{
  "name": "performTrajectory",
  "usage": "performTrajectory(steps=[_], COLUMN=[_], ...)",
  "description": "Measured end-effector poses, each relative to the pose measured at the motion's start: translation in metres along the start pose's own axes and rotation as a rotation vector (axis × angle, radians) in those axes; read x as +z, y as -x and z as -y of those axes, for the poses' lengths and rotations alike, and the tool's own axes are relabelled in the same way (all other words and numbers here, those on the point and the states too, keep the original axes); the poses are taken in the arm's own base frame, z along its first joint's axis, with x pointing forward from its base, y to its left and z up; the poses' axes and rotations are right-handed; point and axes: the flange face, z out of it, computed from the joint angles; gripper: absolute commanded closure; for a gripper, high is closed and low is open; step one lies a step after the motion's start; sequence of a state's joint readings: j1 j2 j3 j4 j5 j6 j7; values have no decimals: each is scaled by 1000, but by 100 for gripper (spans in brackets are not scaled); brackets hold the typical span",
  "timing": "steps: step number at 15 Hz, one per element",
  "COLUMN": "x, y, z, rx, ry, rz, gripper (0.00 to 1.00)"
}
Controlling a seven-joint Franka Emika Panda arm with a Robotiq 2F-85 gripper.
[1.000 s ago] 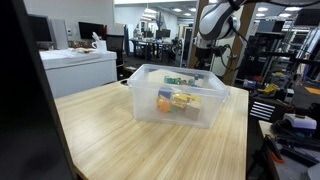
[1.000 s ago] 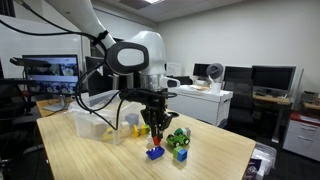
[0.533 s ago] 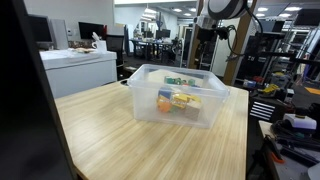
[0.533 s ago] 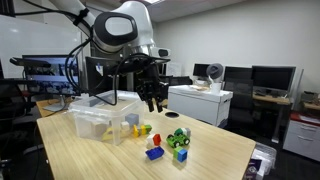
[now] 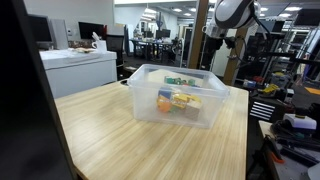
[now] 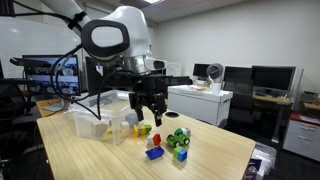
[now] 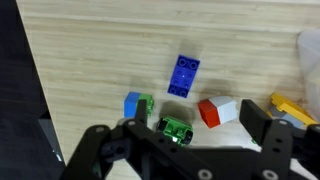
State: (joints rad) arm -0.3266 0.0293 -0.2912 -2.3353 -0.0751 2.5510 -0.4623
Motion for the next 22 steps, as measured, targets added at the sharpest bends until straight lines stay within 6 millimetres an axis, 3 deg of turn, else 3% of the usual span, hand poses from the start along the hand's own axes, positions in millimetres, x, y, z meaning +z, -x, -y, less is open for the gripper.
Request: performTrajectory(steps=[5,12,21,22], x=[33,82,112,114], y=[16,17,-14,-18], z=[-9,-15,-22,-20], rx=[92,111,90,85], ry=[-75,-87,-75,-75], rz=[26,106,118,117], gripper=[0,0,0,25])
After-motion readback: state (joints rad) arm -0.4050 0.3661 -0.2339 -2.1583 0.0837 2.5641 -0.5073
